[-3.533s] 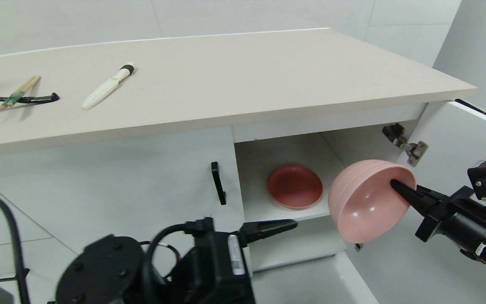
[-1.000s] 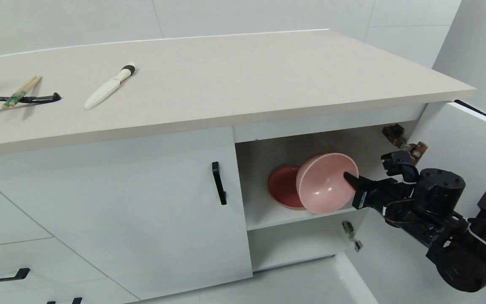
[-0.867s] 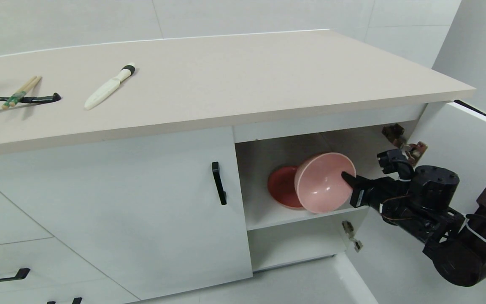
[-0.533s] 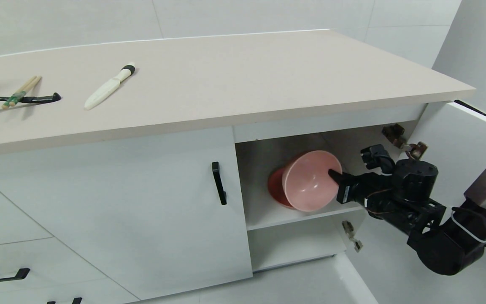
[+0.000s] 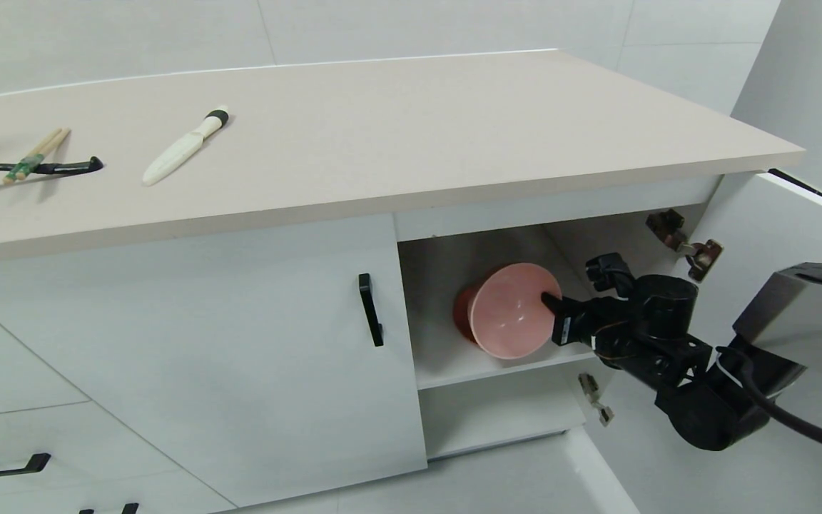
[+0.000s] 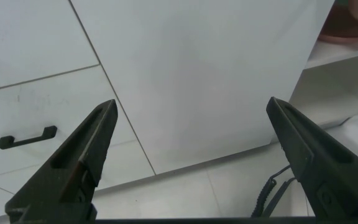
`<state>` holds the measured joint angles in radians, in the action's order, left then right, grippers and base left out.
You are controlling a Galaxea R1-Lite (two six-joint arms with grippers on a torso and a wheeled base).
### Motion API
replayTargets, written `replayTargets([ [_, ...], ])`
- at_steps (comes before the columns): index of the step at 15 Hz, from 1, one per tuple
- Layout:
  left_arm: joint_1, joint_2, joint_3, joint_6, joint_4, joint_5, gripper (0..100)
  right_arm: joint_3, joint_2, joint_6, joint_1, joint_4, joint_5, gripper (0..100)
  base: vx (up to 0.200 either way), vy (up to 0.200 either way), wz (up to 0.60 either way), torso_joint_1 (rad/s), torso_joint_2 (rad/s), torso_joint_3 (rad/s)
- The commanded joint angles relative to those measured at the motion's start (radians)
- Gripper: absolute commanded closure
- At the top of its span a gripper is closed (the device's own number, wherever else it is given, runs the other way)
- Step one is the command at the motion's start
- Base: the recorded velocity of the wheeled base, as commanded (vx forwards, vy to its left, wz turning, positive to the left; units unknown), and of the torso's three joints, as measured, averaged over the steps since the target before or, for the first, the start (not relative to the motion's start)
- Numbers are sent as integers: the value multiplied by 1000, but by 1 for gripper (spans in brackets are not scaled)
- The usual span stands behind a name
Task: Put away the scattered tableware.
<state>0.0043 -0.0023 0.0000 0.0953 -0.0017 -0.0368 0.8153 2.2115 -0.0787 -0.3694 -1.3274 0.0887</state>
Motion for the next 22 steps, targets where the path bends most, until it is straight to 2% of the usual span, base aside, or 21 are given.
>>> replayTargets([
  [1, 0, 2, 0, -2, 0, 0, 0, 31, 14, 0, 0, 22, 0, 100, 0, 0, 0, 0, 0, 0],
  [4, 0, 2, 0, -2, 0, 0, 0, 87, 7, 0, 0, 134, -3, 100, 0, 0, 0, 0, 0, 0],
  [7, 0, 2, 0, -2, 0, 0, 0, 159, 20, 0, 1, 171, -4, 100, 0, 0, 0, 0, 0, 0],
  [13, 0, 2, 0, -2, 0, 0, 0, 179, 56, 0, 36, 171, -4, 100, 0, 0, 0, 0, 0, 0],
  [22, 0, 2, 0, -3, 0, 0, 0, 169, 68, 8, 33, 166, -12, 100, 0, 0, 0, 0, 0, 0],
])
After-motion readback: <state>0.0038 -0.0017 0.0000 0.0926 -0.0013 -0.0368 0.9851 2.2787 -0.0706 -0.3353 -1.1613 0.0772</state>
